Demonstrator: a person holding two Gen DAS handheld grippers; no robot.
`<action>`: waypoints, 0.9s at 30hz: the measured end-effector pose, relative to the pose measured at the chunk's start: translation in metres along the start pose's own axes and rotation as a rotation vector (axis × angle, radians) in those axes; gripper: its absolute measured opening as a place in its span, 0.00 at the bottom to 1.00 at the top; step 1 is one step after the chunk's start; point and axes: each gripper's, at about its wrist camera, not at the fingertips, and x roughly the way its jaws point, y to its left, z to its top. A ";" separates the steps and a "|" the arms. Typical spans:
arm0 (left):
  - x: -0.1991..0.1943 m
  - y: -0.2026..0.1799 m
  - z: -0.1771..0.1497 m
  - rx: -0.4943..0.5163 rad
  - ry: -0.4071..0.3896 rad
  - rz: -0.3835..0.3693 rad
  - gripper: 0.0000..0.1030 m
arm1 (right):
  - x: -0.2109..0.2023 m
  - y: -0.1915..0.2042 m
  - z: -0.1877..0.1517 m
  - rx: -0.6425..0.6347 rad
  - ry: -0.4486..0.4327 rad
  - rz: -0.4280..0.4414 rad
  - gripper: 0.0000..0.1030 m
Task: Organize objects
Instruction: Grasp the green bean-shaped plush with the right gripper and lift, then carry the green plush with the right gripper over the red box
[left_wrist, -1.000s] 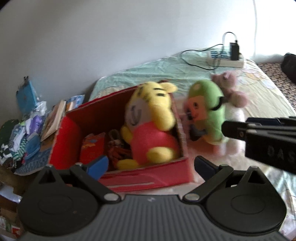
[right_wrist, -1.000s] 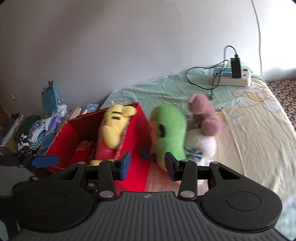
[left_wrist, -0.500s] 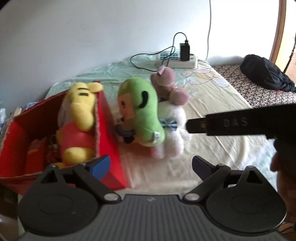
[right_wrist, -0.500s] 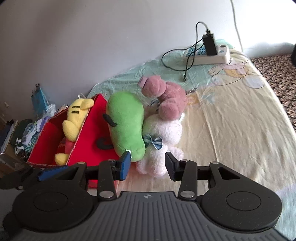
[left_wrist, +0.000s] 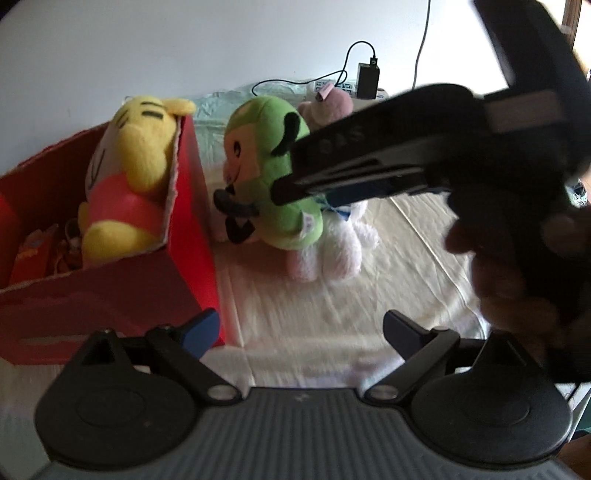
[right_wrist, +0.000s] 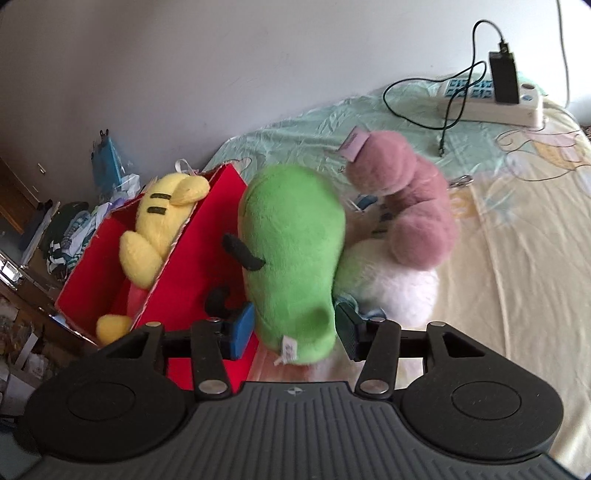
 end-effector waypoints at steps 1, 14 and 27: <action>0.000 0.000 0.000 -0.001 0.000 0.001 0.93 | 0.004 0.001 0.001 0.000 0.002 0.007 0.51; -0.009 0.018 0.002 -0.023 -0.005 -0.018 0.93 | 0.008 -0.010 -0.011 0.125 0.046 0.090 0.47; -0.011 0.017 -0.014 -0.029 0.047 -0.124 0.92 | -0.026 -0.029 -0.066 0.226 0.182 0.190 0.46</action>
